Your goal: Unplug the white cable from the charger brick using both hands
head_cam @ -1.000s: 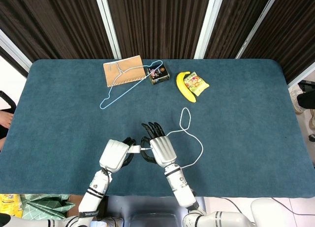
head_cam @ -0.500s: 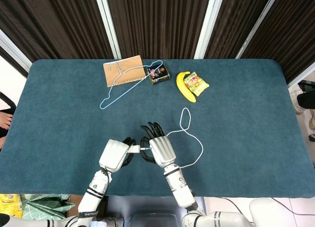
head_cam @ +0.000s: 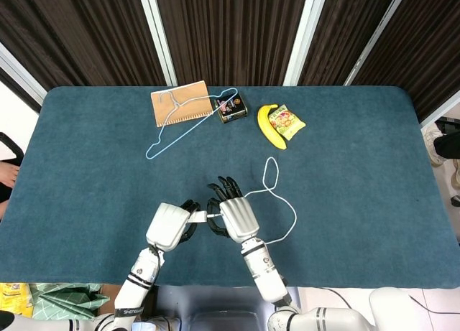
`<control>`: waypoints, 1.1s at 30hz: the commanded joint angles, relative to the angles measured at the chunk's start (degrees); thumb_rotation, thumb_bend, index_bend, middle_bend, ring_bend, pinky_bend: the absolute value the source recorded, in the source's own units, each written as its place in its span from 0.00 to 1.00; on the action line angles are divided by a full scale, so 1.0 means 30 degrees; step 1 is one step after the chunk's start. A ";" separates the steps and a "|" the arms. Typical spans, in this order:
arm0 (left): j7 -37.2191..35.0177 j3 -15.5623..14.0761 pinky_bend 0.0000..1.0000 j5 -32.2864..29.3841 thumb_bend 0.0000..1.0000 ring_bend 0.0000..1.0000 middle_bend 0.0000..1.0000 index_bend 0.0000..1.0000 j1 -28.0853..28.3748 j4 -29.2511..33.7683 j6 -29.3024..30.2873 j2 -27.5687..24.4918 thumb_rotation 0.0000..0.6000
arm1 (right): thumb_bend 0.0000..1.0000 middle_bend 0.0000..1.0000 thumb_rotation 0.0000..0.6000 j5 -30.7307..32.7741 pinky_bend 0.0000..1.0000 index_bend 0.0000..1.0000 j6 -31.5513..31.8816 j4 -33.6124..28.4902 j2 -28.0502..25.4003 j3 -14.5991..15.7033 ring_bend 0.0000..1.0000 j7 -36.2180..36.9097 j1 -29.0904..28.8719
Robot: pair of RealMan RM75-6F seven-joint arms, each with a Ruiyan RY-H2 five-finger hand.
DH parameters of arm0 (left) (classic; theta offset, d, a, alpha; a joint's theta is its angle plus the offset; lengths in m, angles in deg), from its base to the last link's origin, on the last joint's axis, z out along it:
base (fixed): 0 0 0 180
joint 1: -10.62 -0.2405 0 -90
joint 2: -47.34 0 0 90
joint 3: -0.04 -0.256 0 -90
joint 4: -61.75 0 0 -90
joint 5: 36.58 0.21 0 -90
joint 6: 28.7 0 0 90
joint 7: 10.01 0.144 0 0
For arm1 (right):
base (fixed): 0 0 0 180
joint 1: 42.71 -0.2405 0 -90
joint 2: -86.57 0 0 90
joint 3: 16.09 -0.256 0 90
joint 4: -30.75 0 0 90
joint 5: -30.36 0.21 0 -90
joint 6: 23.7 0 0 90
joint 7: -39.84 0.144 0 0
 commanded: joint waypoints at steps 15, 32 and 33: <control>-0.0599 0.0536 1.00 -0.0067 0.65 1.00 0.78 0.72 0.0333 -0.1114 -0.0435 -0.0316 1.00 | 0.66 0.29 1.00 0.0882 0.00 0.87 -0.0229 -0.0843 -0.2095 0.0010 0.05 -0.0576 0.0288; -0.4741 0.0671 1.00 -0.1215 0.57 0.89 0.61 0.63 0.1062 -0.8360 -0.3322 0.1143 1.00 | 0.66 0.28 1.00 0.2350 0.00 0.72 -0.2644 0.6977 -0.2616 0.0269 0.05 0.2586 0.0340; -0.4819 0.0644 1.00 -0.1186 0.56 0.87 0.59 0.61 0.1092 -0.8572 -0.3395 0.1161 1.00 | 0.66 0.28 1.00 0.2327 0.00 0.69 -0.2792 0.7282 -0.2555 0.0315 0.05 0.2811 0.0307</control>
